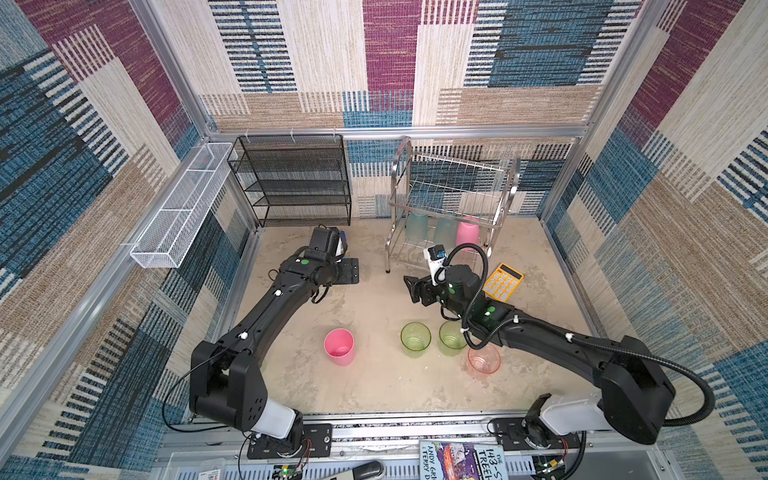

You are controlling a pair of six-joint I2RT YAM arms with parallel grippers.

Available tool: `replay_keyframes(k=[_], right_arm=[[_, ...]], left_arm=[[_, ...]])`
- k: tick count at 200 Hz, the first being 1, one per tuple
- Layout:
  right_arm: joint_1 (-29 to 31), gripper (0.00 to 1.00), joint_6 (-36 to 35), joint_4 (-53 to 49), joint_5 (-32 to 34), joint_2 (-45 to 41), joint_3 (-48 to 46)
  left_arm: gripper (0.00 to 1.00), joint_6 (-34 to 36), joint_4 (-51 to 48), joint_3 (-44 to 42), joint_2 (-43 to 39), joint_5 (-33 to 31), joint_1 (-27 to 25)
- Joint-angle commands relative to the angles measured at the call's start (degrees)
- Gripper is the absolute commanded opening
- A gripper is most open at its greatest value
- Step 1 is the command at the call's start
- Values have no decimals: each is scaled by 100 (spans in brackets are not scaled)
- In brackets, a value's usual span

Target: Load the cups into the dish rack

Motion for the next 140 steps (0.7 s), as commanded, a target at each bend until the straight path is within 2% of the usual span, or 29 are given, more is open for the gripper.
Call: replay_keyframes(k=[1, 38, 60, 79, 109, 140], right_arm=[[3, 87, 441, -850, -40, -360, -135], [4, 86, 474, -1086, -140, -601, -294], [2, 86, 530, -921, -422, -566, -399], [-5, 85, 737, -977, -408, -443, -410], [-28, 84, 1041, -1099, -317, -435, -424], [-49, 83, 1164, -1293, -353, -584, -401]], left_arm=[[83, -383, -793, 412, 51, -318, -55], [83, -651, -1763, 574, -238, -616, -77], [82, -794, -2083, 260, -635, -666, -81], [80, -946, -2159, -64, -988, -508, -184], [79, -1125, -2173, -251, -1271, -414, -834], [77, -1138, -2203, -63, -1098, -303, -1582]])
